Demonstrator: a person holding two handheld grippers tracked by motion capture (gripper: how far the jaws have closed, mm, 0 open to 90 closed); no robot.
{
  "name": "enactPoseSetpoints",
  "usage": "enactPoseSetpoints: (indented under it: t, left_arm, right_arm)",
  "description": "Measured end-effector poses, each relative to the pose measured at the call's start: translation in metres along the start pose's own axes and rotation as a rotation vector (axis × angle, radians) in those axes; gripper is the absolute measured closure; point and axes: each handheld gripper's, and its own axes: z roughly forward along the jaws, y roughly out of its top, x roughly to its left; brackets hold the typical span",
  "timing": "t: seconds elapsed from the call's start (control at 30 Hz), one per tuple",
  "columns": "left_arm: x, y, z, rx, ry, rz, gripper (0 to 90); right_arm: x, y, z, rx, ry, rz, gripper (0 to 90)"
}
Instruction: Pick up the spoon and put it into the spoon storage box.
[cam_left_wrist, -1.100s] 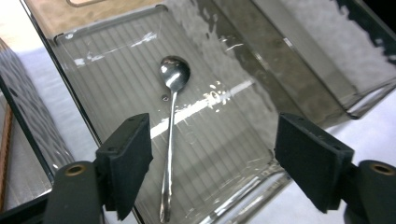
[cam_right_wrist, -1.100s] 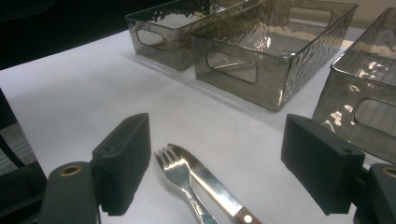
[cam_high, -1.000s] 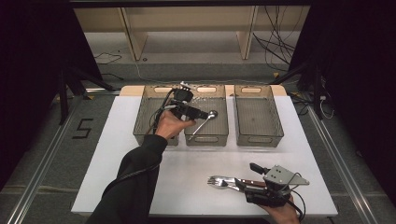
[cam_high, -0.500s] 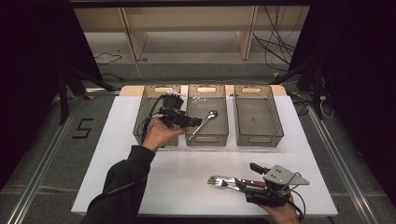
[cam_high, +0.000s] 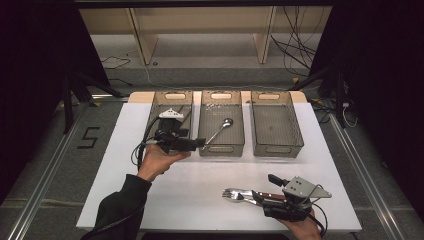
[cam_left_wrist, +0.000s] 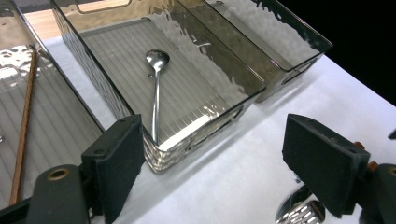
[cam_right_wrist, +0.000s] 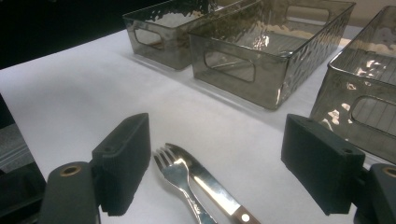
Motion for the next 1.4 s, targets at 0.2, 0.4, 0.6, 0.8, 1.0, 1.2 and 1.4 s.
enactPoseSetpoints:
  t: [0.2,0.4,0.6,0.8,1.0,1.2,1.4]
  left_arm:
    - [0.004,-0.023,-0.015,-0.031,0.000,-0.011,19.9]
    - [0.007,-0.040,-0.023,-0.044,0.002,-0.009,19.4]
    - [0.005,-0.057,-0.029,-0.075,-0.001,-0.009,19.4]
    - [0.003,-0.078,-0.035,-0.109,-0.015,0.002,19.4]
    - [0.007,-0.094,-0.043,-0.138,-0.017,-0.014,18.9]
    - [0.010,-0.108,-0.050,-0.146,0.016,0.004,17.8]
    - [0.010,-0.118,-0.056,-0.162,0.036,0.018,17.6]
  right_arm:
    - [-0.003,0.000,0.000,0.010,0.006,0.004,24.6]
    - [-0.006,0.003,-0.003,0.022,0.006,0.000,24.4]
    - [-0.010,0.004,-0.004,0.031,0.010,-0.005,24.3]
    - [-0.018,0.011,-0.006,0.085,0.020,-0.020,24.0]
    - [-0.028,0.020,-0.009,0.165,0.023,-0.074,24.0]
    - [-0.034,0.025,-0.008,0.226,0.035,-0.090,24.1]
    - [-0.032,0.025,-0.002,0.289,0.045,-0.121,24.1]
